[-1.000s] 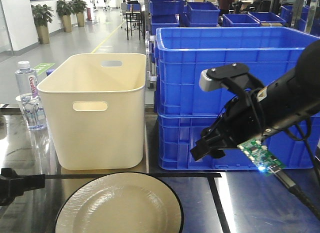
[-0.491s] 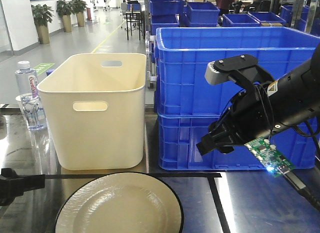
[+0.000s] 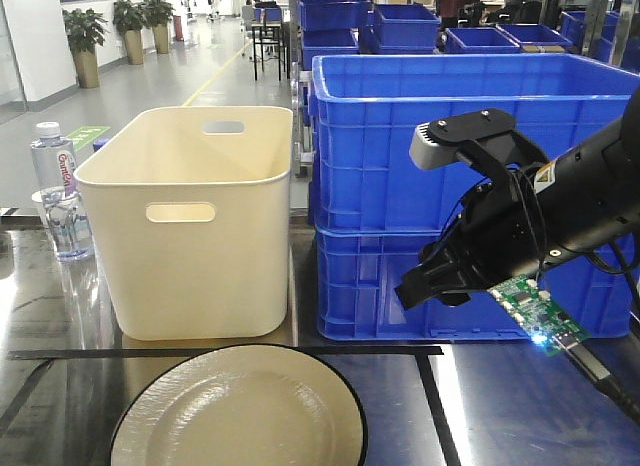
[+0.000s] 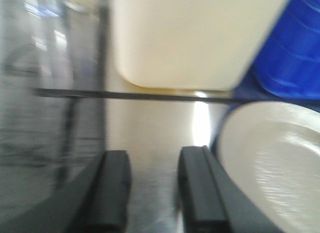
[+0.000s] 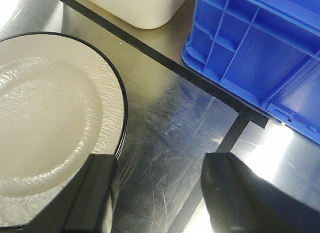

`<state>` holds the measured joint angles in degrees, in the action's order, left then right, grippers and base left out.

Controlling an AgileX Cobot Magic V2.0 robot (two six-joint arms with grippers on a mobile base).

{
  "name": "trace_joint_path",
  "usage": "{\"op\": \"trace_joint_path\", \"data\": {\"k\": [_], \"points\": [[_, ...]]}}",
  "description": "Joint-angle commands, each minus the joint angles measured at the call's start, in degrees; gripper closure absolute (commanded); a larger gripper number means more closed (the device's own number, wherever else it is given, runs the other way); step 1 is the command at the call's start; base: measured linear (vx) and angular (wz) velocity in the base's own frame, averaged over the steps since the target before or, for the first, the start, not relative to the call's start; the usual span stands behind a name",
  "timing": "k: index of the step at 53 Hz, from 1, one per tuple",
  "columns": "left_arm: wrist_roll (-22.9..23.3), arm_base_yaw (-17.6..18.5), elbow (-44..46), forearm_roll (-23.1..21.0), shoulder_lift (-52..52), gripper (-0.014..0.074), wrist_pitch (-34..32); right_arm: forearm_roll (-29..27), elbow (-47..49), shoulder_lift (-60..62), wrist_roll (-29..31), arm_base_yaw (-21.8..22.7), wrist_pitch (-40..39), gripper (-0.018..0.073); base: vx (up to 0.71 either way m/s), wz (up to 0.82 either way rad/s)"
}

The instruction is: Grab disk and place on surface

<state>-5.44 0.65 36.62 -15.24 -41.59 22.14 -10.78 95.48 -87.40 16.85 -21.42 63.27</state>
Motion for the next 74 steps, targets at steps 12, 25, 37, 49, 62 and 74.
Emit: {"op": "trace_joint_path", "data": {"k": [12,25,37,49,62,74], "points": [[6.5,0.0,-23.8,15.2,22.1,0.0522,-19.7,-0.2,1.9,2.4,-0.1,0.4,-3.2,0.0139,0.0,0.0],[9.3,0.0,-34.8,21.0,41.6,0.0606,-19.7,-0.2,1.9,2.4,-0.1,0.4,-3.2,0.0139,0.0,0.0],[9.3,-0.2,-37.3,15.9,42.0,0.0606,-20.9,0.0,1.9,2.2,-0.1,0.4,-2.5,0.0139,0.0,0.0],[9.3,-0.2,-37.3,15.9,41.9,0.0606,-20.7,0.0,1.9,2.2,-0.1,0.4,-2.3,0.0139,0.0,0.0],[9.3,-0.2,-37.3,15.9,41.9,0.0606,-20.7,0.0,1.9,2.2,-0.1,0.4,-2.3,0.0139,0.0,0.0],[9.3,-0.2,-37.3,15.9,41.9,0.0606,-20.7,0.0,1.9,2.2,-0.1,0.4,-2.3,0.0139,0.0,0.0]]}}
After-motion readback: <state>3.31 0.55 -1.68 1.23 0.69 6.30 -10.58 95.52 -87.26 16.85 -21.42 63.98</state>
